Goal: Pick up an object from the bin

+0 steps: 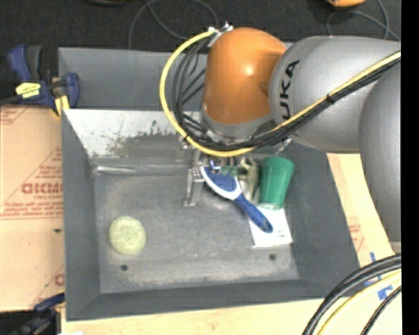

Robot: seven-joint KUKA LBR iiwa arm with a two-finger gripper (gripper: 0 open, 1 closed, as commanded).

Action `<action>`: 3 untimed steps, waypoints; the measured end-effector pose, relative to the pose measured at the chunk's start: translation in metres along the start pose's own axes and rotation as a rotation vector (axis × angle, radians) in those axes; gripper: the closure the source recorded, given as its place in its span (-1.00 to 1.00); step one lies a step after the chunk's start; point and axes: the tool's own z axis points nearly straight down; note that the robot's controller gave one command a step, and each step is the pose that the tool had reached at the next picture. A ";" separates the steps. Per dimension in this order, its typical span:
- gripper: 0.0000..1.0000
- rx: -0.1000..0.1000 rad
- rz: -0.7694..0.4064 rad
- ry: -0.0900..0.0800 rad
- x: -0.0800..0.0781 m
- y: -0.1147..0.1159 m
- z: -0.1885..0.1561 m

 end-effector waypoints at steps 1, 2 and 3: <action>-1.00 -0.001 0.002 -0.008 -0.001 0.000 -0.005; -1.00 0.002 -0.101 -0.011 0.009 0.027 0.052; -1.00 0.000 -0.185 -0.004 0.040 0.073 0.058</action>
Offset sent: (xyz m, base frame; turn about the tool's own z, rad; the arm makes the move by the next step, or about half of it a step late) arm -0.0281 0.0689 -0.1333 -0.2527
